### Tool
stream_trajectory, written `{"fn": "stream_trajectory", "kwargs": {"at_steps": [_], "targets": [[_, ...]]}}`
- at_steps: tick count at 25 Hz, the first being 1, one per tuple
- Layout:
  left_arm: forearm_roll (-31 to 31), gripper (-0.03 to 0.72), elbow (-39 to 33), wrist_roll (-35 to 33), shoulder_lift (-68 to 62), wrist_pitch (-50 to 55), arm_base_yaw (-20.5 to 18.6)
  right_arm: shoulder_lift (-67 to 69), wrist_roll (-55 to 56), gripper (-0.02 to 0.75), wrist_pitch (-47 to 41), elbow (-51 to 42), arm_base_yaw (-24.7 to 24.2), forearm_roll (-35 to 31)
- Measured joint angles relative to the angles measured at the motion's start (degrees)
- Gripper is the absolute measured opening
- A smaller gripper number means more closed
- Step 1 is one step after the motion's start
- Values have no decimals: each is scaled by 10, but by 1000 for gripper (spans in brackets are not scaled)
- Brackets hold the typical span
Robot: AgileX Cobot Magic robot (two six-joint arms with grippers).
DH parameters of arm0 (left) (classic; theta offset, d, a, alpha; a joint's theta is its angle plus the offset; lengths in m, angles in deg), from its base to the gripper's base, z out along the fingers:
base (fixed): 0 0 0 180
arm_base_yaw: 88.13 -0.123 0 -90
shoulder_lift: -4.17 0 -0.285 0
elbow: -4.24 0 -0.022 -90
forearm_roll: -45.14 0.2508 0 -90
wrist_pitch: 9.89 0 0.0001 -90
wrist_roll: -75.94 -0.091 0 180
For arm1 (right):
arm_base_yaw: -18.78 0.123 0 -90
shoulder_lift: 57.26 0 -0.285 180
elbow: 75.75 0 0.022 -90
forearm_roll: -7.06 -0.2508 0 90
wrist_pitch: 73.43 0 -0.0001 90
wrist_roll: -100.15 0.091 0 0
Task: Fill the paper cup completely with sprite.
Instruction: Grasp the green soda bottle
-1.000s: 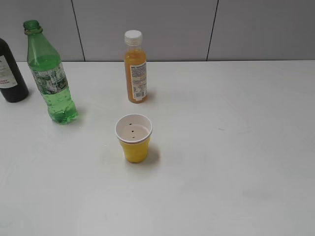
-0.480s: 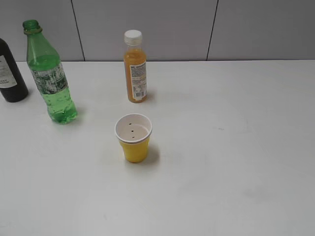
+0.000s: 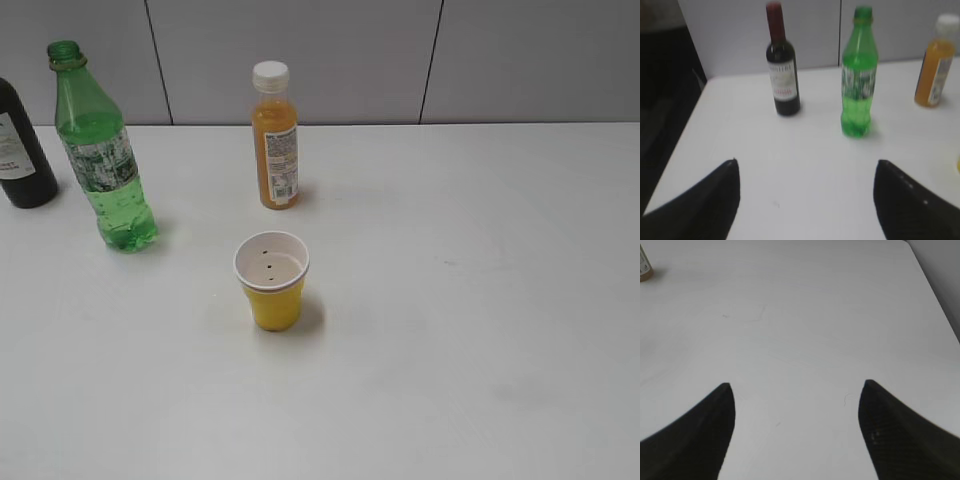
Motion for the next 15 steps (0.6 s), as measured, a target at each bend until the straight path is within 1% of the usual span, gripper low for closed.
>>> {"fn": "stream_trajectory", "kwargs": {"at_steps": [7, 15], "targets": [[-1, 610, 3, 0, -5, -209, 0, 0, 0, 594, 0, 0, 0, 0], [-14, 594, 3, 0, -112, -324, 0, 0, 0, 594, 0, 0, 0, 0]]}}
